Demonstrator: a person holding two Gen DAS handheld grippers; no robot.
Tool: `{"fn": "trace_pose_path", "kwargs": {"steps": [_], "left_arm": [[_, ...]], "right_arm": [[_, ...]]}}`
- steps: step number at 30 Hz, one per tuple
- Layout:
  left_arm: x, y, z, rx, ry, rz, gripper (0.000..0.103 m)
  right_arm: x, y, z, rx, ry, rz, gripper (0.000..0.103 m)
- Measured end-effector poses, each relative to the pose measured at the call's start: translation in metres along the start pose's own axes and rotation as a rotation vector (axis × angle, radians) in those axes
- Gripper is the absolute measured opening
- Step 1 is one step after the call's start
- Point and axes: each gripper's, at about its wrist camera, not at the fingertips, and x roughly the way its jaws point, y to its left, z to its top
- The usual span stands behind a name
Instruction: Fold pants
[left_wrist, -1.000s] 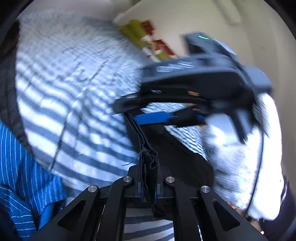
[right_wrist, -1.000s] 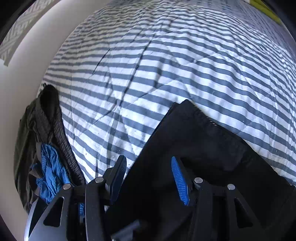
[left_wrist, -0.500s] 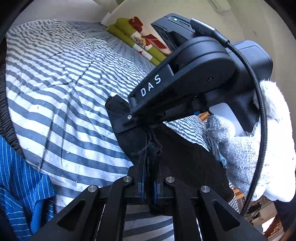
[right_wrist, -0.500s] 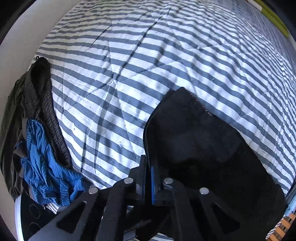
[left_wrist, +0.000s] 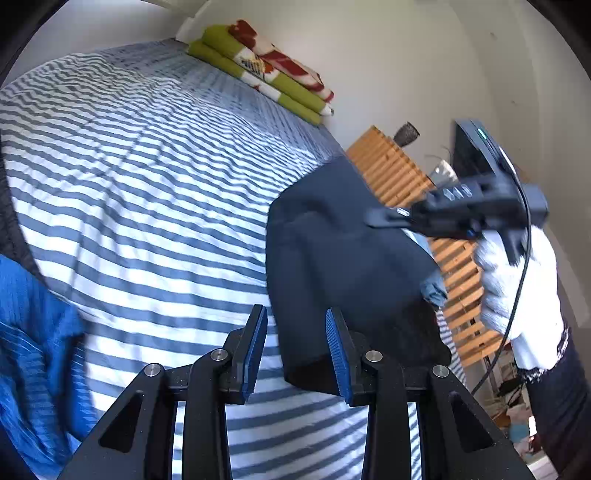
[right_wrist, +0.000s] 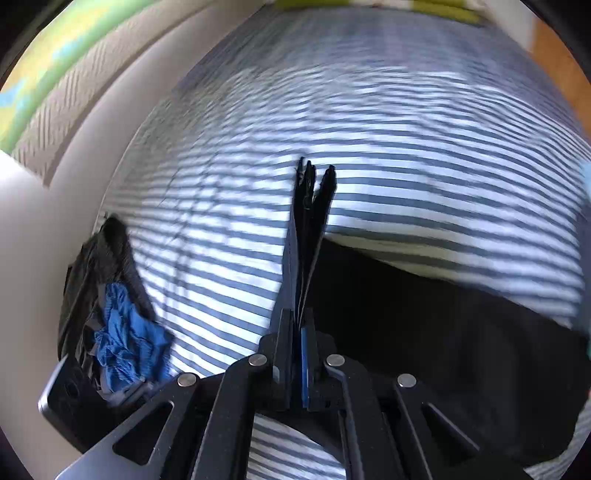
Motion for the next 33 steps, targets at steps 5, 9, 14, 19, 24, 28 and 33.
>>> {"fn": "trace_pose_path", "kwargs": {"steps": [5,9,14,19,24,28,33], "left_arm": [[0.019,-0.041,-0.010,0.034,0.046,0.000,0.036],[0.043,-0.082,-0.023,0.077,0.097,-0.004,0.036],[0.083,-0.121,-0.039,0.090,0.166,-0.022,0.036],[0.126,-0.153,-0.054,0.109,0.229,-0.032,0.036],[0.170,-0.181,-0.053,0.128,0.273,-0.038,0.036],[0.192,-0.202,-0.048,0.170,0.291,-0.054,0.048],[0.234,-0.183,-0.058,0.140,0.377,0.058,0.053]], "right_arm": [[-0.057,-0.095,-0.044,0.147,-0.088,-0.033,0.003],[-0.084,-0.173,-0.086,0.273,-0.130,-0.064,0.003],[-0.110,-0.261,-0.136,0.400,-0.159,-0.111,0.003],[-0.111,-0.321,-0.176,0.490,-0.151,-0.114,0.003],[-0.096,-0.355,-0.197,0.537,-0.133,-0.129,0.003],[-0.098,-0.355,-0.209,0.522,-0.174,-0.063,0.003],[-0.053,-0.365,-0.200,0.547,-0.100,-0.119,0.003]]}}
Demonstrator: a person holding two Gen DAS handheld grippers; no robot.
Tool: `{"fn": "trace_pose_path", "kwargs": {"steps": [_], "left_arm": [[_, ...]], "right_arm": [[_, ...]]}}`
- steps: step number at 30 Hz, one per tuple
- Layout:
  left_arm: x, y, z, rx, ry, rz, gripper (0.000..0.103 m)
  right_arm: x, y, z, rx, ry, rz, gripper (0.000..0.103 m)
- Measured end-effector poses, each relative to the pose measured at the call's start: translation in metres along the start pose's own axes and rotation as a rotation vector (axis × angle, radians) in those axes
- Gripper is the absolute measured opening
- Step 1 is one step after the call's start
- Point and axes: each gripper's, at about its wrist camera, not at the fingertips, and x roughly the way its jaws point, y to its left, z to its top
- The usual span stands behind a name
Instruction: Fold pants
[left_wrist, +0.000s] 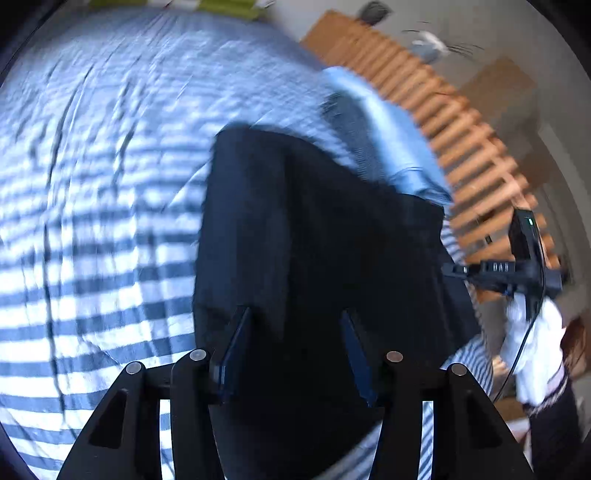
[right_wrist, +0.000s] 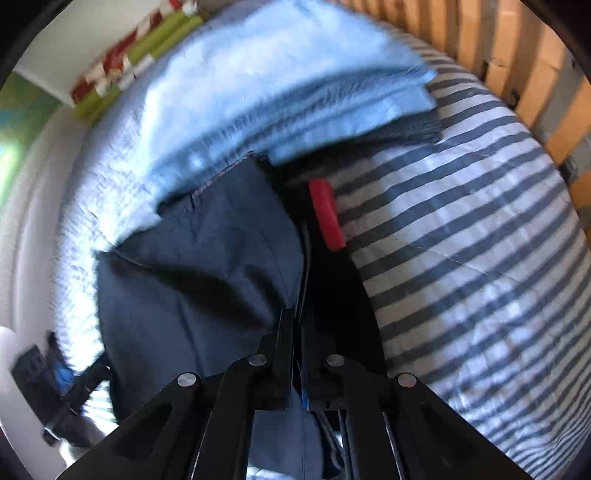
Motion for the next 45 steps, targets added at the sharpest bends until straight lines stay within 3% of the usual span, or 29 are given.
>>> {"fn": "trace_pose_path", "kwargs": {"steps": [4,6,9,13,15,17,19,21,23,24,26,28,30,33,37,39,40,41,45], "left_arm": [[0.000,0.011,-0.002,-0.003,0.002,0.029,0.053],[-0.019,0.015,-0.001,-0.035,-0.043,0.040,0.054],[-0.043,0.029,-0.008,-0.106,-0.103,0.032,0.073],[-0.035,0.041,-0.015,-0.175,0.013,-0.009,0.075],[-0.021,0.043,-0.015,-0.205,0.083,0.010,0.079],[-0.018,0.042,-0.011,-0.214,0.063,-0.004,0.092],[-0.009,0.036,-0.007,-0.231,0.064,-0.004,0.095],[-0.002,0.025,-0.005,-0.201,0.085,-0.026,0.091],[0.002,0.018,-0.010,-0.185,0.107,-0.006,0.049],[0.003,0.016,-0.013,-0.174,0.100,0.018,0.034],[-0.001,0.017,-0.016,-0.174,0.078,0.016,0.015],[-0.014,0.028,-0.020,-0.243,0.044,-0.040,0.008],[-0.032,0.032,-0.027,-0.281,0.013,-0.080,0.005],[-0.058,0.023,-0.043,-0.246,-0.027,-0.111,0.005],[-0.063,0.027,-0.063,-0.259,-0.046,-0.041,0.006],[-0.044,0.031,-0.061,-0.237,-0.015,0.033,0.016],[-0.033,0.032,-0.059,-0.231,0.038,0.060,0.027],[-0.030,0.033,-0.058,-0.230,0.051,0.056,0.028],[-0.061,0.021,-0.052,-0.150,-0.037,0.111,0.030]], "right_arm": [[0.018,0.017,0.001,-0.048,-0.001,-0.057,0.003],[0.020,0.022,0.001,-0.065,0.003,-0.070,0.003],[0.019,0.025,0.000,-0.060,0.007,-0.053,0.003],[0.023,0.023,0.003,-0.053,0.018,-0.050,0.004],[0.026,0.028,0.004,-0.071,0.012,-0.074,0.004],[0.026,0.034,0.000,-0.099,0.005,-0.099,0.004],[0.028,0.039,0.000,-0.098,0.006,-0.103,0.004],[0.028,0.038,0.001,-0.088,0.013,-0.090,0.005],[0.028,0.035,0.002,-0.082,0.017,-0.078,0.004],[0.026,0.029,0.002,-0.080,0.017,-0.076,0.004],[0.023,0.025,0.002,-0.084,0.017,-0.080,0.004],[0.024,0.027,0.002,-0.090,0.015,-0.089,0.004],[0.023,0.029,0.000,-0.093,0.013,-0.088,0.005],[0.022,0.037,-0.002,-0.112,0.012,-0.076,0.005],[0.026,0.047,-0.005,-0.110,0.001,-0.072,0.004],[0.024,0.047,-0.005,-0.091,-0.033,-0.101,0.004],[0.025,0.045,-0.004,-0.064,-0.037,-0.115,0.004],[0.026,0.041,-0.003,-0.043,-0.036,-0.118,0.004],[0.025,0.040,-0.002,-0.121,0.002,-0.050,0.010]]}}
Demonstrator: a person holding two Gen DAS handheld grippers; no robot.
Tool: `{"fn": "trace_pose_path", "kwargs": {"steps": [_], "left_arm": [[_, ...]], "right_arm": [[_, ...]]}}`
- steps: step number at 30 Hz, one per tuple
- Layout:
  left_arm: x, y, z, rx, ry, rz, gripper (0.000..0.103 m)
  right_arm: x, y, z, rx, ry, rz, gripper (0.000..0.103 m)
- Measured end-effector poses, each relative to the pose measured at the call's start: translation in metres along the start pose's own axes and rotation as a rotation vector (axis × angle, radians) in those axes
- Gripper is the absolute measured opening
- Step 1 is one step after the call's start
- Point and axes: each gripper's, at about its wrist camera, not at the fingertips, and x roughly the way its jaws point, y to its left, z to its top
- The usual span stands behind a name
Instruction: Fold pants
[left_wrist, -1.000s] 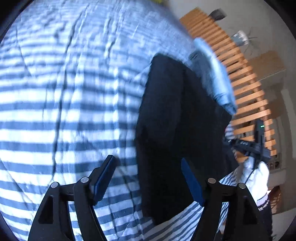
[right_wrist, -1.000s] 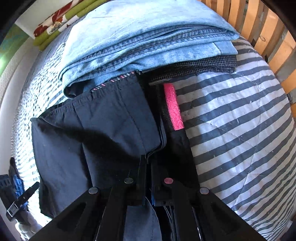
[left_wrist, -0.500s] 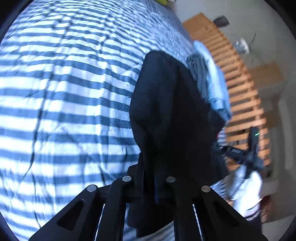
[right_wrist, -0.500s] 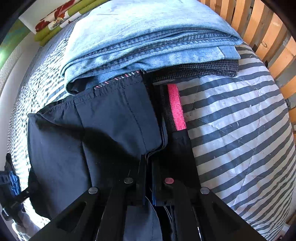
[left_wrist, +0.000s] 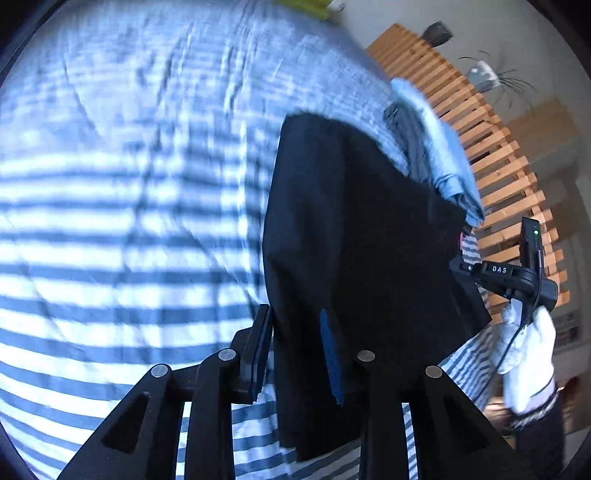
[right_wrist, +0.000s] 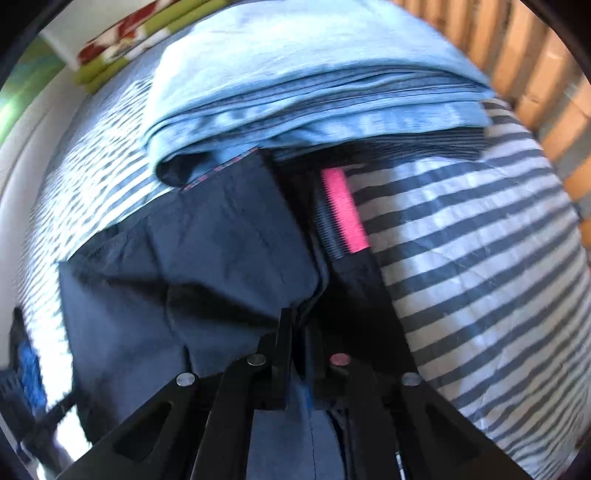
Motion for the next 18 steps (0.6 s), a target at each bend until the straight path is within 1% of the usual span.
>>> {"fn": "trace_pose_path", "kwargs": {"steps": [1,3,4,5,6,8,9,10,11,12,13,15,17,18], "left_arm": [[-0.007,-0.003,0.003,0.013,-0.018,-0.003,0.030],[-0.025,-0.011,0.012,0.058,-0.049,-0.035,0.030],[-0.028,-0.015,0.015,0.084,-0.055,-0.036,0.030],[-0.029,-0.022,0.021,0.119,-0.062,-0.046,0.030],[-0.027,-0.030,0.026,0.145,-0.075,-0.048,0.030],[-0.014,-0.048,0.036,0.188,-0.074,-0.050,0.030],[-0.004,-0.056,0.037,0.211,-0.053,-0.060,0.030],[0.009,-0.061,0.041,0.222,-0.019,-0.071,0.030],[0.017,-0.063,0.040,0.223,0.000,-0.068,0.030],[0.027,-0.063,0.040,0.226,0.021,-0.058,0.030],[0.036,-0.061,0.040,0.229,0.044,-0.049,0.030],[0.055,-0.056,0.039,0.222,0.073,-0.023,0.030],[0.062,-0.051,0.038,0.213,0.080,-0.028,0.030],[0.062,-0.048,0.037,0.213,0.075,-0.036,0.030]], "right_arm": [[-0.004,-0.004,0.000,-0.004,0.014,0.016,0.010],[-0.027,-0.014,-0.001,-0.005,-0.058,0.018,0.011],[-0.038,-0.018,-0.001,0.005,-0.092,0.017,0.011],[-0.054,-0.023,-0.002,0.023,-0.147,0.048,0.011],[-0.064,-0.022,-0.001,0.018,-0.179,0.072,0.011],[-0.077,-0.012,0.005,-0.030,-0.229,0.076,0.011],[-0.077,-0.007,0.010,-0.050,-0.237,0.082,0.015],[-0.075,-0.002,0.017,-0.066,-0.232,0.094,0.023],[-0.068,0.002,0.025,-0.075,-0.213,0.119,0.043],[-0.062,0.005,0.031,-0.083,-0.205,0.135,0.051],[-0.056,0.010,0.037,-0.091,-0.206,0.130,0.051],[-0.042,0.017,0.044,-0.118,-0.208,0.058,0.051],[-0.030,0.024,0.052,-0.145,-0.214,0.001,0.051],[-0.026,0.022,0.055,-0.149,-0.211,0.008,0.051]]}}
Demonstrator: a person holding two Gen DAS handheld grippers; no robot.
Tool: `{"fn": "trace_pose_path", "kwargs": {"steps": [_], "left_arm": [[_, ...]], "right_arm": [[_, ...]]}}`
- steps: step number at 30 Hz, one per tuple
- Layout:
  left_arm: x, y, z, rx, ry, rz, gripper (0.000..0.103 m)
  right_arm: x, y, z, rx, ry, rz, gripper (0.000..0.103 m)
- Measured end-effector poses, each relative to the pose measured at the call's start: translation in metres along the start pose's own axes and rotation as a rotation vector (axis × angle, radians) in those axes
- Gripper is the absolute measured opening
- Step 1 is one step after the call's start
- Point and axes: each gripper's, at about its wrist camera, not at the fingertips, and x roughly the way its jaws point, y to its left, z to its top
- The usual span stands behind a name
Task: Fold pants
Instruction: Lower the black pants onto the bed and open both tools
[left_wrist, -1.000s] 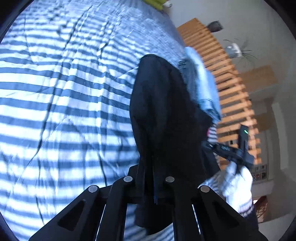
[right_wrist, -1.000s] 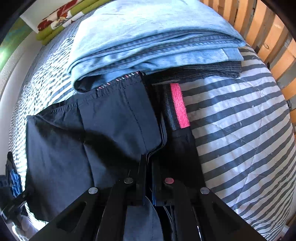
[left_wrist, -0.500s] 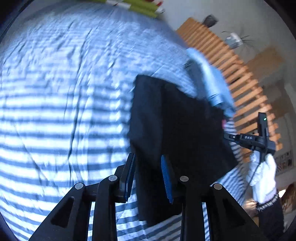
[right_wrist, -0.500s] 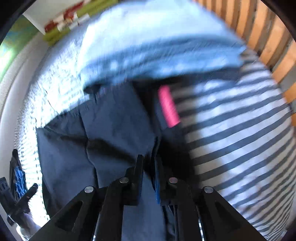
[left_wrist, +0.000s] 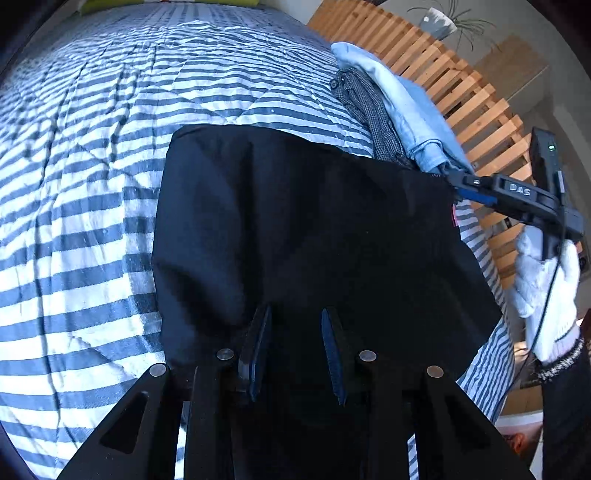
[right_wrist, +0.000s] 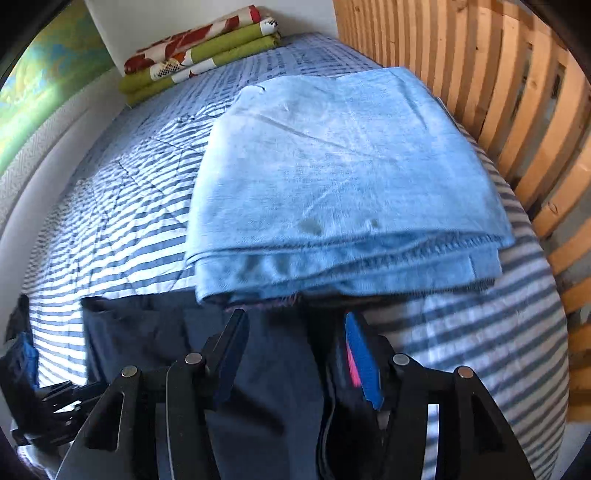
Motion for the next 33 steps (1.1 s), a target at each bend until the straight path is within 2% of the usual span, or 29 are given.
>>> {"fn": "trace_pose_path", "kwargs": {"steps": [4,6,9,10,11,12,13,14,15,16,18,21,22,24,25,26,28,29,30,31,32,33], "left_arm": [[0.002,0.002,0.000,0.009,-0.004,-0.005,0.030],[0.003,0.002,0.000,0.014,-0.008,-0.003,0.030],[0.010,-0.003,0.001,0.044,-0.016,0.002,0.030],[0.011,-0.004,0.000,0.058,-0.020,0.003,0.030],[0.011,-0.005,-0.001,0.070,-0.025,0.005,0.030],[0.011,-0.004,-0.002,0.074,-0.030,0.004,0.030],[0.011,-0.004,-0.001,0.067,-0.030,0.001,0.030],[0.011,-0.003,0.000,0.055,-0.029,-0.005,0.030],[0.010,-0.002,0.001,0.047,-0.024,-0.008,0.030],[0.008,-0.002,0.002,0.041,-0.018,-0.004,0.030],[-0.006,-0.005,0.008,0.049,-0.041,-0.006,0.030],[-0.022,-0.016,0.028,0.094,-0.108,-0.028,0.034],[-0.021,-0.019,0.035,0.092,-0.106,-0.038,0.038],[-0.011,-0.020,0.050,0.070,-0.092,-0.060,0.038],[-0.003,-0.019,0.057,0.068,-0.089,-0.051,0.038],[0.004,-0.018,0.063,0.074,-0.089,-0.010,0.038],[0.017,-0.004,0.077,0.072,-0.096,0.056,0.038],[0.020,0.003,0.081,0.056,-0.099,0.070,0.033],[0.019,0.017,0.085,0.013,-0.107,0.063,0.027],[0.017,0.030,0.087,-0.035,-0.104,0.034,0.012],[0.013,0.039,0.086,-0.071,-0.103,0.016,0.010],[0.004,0.045,0.084,-0.098,-0.110,0.009,0.010]], "right_arm": [[0.017,-0.005,0.002,0.017,0.006,0.006,0.048],[0.014,-0.008,-0.002,0.037,0.000,0.051,0.020],[0.007,0.002,-0.004,-0.012,-0.021,-0.024,0.012],[0.004,0.005,-0.004,-0.032,-0.037,-0.072,0.003],[0.004,0.001,0.001,-0.025,-0.058,-0.171,0.000],[0.004,-0.006,0.005,0.002,-0.076,-0.233,0.000],[0.004,-0.017,0.008,0.044,-0.076,-0.223,0.000],[0.004,-0.030,0.011,0.098,-0.046,-0.120,0.000],[-0.001,-0.038,0.010,0.125,-0.038,-0.068,0.000],[-0.010,-0.039,0.007,0.133,-0.063,-0.058,0.002],[-0.028,-0.029,-0.002,0.081,-0.095,-0.032,0.004],[-0.036,0.006,-0.022,-0.055,-0.070,0.057,0.004],[-0.033,0.018,-0.026,-0.095,-0.056,0.075,0.004],[-0.016,0.046,-0.032,-0.148,-0.009,0.123,0.005],[-0.009,0.056,-0.034,-0.158,0.007,0.134,0.005],[0.002,0.068,-0.034,-0.178,0.025,0.141,0.005],[0.017,0.085,-0.035,-0.221,0.038,0.102,0.005],[0.030,0.089,-0.033,-0.232,0.050,0.045,0.005],[0.040,0.088,-0.031,-0.226,0.056,-0.009,0.003],[0.048,0.081,-0.027,-0.210,0.060,-0.056,0.001],[0.052,0.069,-0.023,-0.170,0.066,-0.061,0.000],[0.050,0.061,-0.021,-0.128,0.071,-0.030,0.000]]}}
